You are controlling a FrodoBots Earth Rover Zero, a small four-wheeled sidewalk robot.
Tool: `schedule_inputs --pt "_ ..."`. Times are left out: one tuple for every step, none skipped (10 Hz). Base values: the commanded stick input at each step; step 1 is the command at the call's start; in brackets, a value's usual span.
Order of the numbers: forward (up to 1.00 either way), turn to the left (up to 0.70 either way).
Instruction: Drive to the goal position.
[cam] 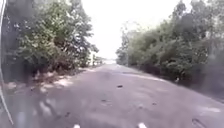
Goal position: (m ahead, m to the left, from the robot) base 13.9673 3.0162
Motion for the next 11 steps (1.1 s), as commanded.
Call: schedule_inputs --pt "0.70 0.00" --pt "0.70 0.00" --pt "0.70 -0.06" --pt "0.70 -0.21" --pt "0.70 -0.33" --pt "0.70 -0.07" --pt "0.70 -0.04" --pt "0.70 -0.01" --pt "0.70 0.00" --pt "0.70 0.00" --pt "0.70 0.00"
